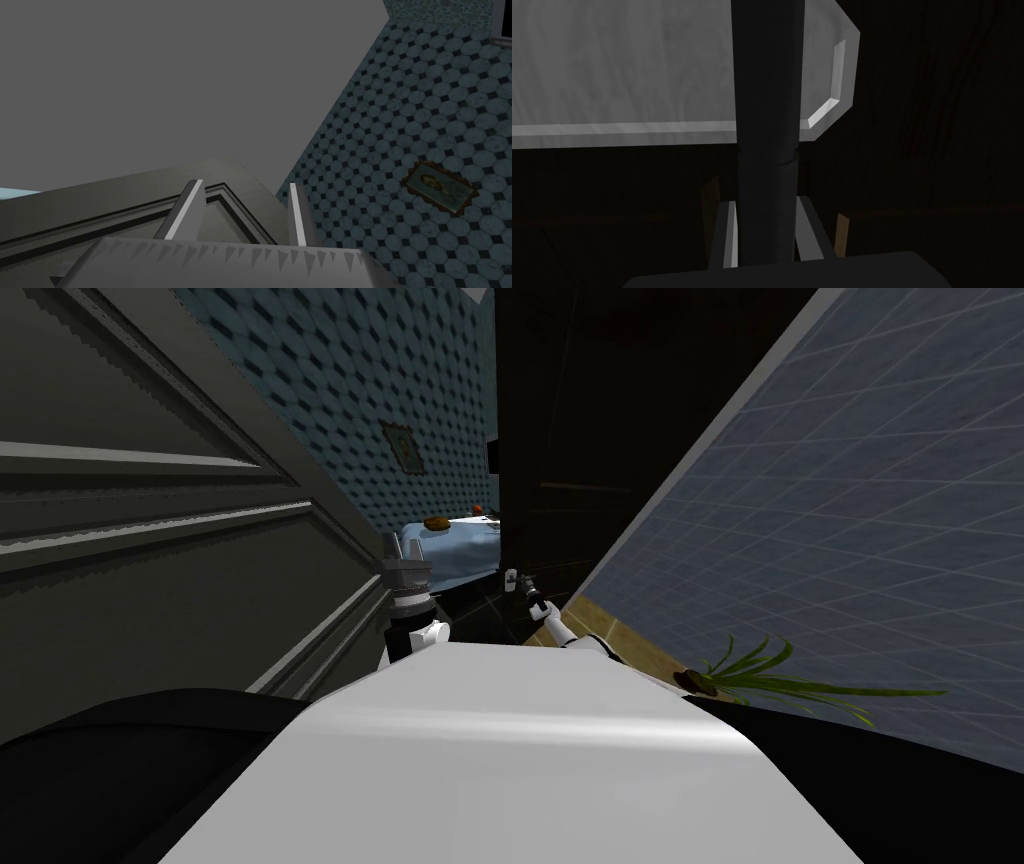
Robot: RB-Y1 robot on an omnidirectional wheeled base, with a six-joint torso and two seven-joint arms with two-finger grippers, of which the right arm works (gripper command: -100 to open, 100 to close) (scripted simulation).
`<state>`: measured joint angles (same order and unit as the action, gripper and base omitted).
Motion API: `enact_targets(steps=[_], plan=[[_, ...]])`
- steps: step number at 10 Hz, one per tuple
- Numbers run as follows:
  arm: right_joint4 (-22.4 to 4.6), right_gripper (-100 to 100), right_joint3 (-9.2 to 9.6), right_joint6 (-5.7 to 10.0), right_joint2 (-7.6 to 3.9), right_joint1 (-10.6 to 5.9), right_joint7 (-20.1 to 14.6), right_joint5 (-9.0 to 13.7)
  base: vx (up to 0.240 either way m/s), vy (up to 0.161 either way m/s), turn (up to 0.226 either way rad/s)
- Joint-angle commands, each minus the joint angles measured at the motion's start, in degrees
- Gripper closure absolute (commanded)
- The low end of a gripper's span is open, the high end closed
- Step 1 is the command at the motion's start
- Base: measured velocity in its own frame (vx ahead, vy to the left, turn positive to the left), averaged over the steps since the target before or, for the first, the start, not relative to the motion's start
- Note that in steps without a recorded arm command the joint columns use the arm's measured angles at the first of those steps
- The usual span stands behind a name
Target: Push the door open
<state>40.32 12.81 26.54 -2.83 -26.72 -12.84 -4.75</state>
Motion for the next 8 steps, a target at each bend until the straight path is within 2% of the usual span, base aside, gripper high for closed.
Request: enact_targets(steps=[1, 3, 5, 6, 8], plan=[[1.07, 100, -1.99, -0.91, -0.27, 0.17, 1.27, 0.35, 0.076, 0.131, -0.104], [0.92, 100, -3.31, -1.03, 0.0, 0.17, 2.17, 0.61, 0.103, 0.132, -0.075], [0.92, 100, -3.31, -1.03, 0.0, 0.17, 2.17, 0.61, 0.049, 0.052, -0.005], [0.78, 100, -4.57, -1.15, 0.29, 0.18, 3.04, 0.87, 0.062, 0.073, -0.028], [0.59, 100, -6.28, -1.31, 0.79, 0.18, 4.22, 1.21, 0.101, 0.176, -0.118]])
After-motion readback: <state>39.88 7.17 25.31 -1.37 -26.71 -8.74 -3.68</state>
